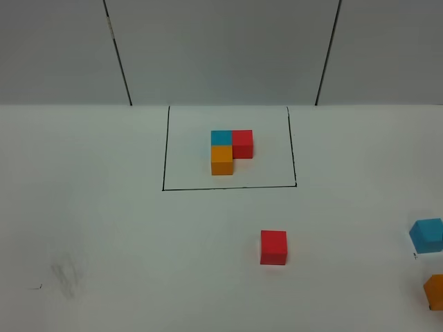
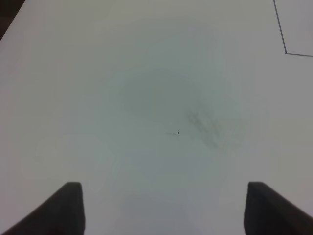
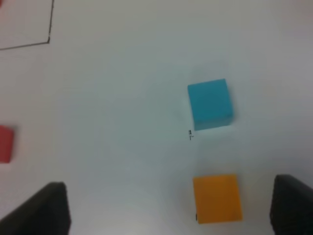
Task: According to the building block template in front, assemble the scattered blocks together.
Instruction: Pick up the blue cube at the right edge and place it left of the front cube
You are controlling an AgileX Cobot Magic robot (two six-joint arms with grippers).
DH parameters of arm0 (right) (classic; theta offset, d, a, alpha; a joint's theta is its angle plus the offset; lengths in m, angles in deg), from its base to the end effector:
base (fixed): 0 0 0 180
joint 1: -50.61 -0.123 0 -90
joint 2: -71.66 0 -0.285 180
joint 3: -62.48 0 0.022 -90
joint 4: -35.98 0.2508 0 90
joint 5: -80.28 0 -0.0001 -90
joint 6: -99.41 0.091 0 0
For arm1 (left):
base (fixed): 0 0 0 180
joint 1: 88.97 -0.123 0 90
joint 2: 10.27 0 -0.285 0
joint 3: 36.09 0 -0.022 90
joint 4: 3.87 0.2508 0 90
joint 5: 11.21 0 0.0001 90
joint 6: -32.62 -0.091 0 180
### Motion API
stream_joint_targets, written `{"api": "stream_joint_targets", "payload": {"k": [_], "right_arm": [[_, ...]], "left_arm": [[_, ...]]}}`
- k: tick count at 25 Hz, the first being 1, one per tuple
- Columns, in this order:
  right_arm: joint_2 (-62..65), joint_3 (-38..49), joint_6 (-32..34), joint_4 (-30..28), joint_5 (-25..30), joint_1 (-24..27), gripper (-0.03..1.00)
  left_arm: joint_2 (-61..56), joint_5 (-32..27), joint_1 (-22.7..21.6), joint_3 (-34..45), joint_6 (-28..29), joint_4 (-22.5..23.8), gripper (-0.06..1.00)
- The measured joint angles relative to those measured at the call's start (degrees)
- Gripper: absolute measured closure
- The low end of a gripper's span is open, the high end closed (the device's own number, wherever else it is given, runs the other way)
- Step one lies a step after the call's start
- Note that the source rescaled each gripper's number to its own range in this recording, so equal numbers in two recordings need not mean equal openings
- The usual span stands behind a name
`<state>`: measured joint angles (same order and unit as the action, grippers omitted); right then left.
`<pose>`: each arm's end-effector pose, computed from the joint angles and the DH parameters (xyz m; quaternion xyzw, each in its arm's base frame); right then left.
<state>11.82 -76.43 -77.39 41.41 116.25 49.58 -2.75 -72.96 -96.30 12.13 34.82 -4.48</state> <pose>0.1693 0.0081 0.2772 0.0430 0.9284 0.0535 0.3652 -0.0068 -0.0017 0.2776 -0.0707 0.8519 0.0179 0.5186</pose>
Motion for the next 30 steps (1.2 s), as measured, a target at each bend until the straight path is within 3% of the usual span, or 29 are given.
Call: {"api": "stream_joint_targets", "payload": {"k": [6, 15, 23, 30], "right_arm": [[-17.7, -11.7, -2.6, -0.5, 0.5, 0.0, 0.21], [-37.9, -29.9, -3.6, -1.1, 11.4, 0.0, 0.21], [-45.9, -29.4, -2.2, -3.0, 14.0, 2.6, 0.21], [-48.4, -25.2, -1.0, -5.8, 8.7, 2.6, 0.21]], "left_arm": [[0.0, 0.0, 0.0, 0.0, 0.0, 0.0, 0.43], [0.0, 0.0, 0.0, 0.0, 0.0, 0.0, 0.43], [0.0, 0.0, 0.0, 0.0, -0.1, 0.0, 0.44], [0.0, 0.0, 0.0, 0.0, -0.1, 0.0, 0.44]]}}
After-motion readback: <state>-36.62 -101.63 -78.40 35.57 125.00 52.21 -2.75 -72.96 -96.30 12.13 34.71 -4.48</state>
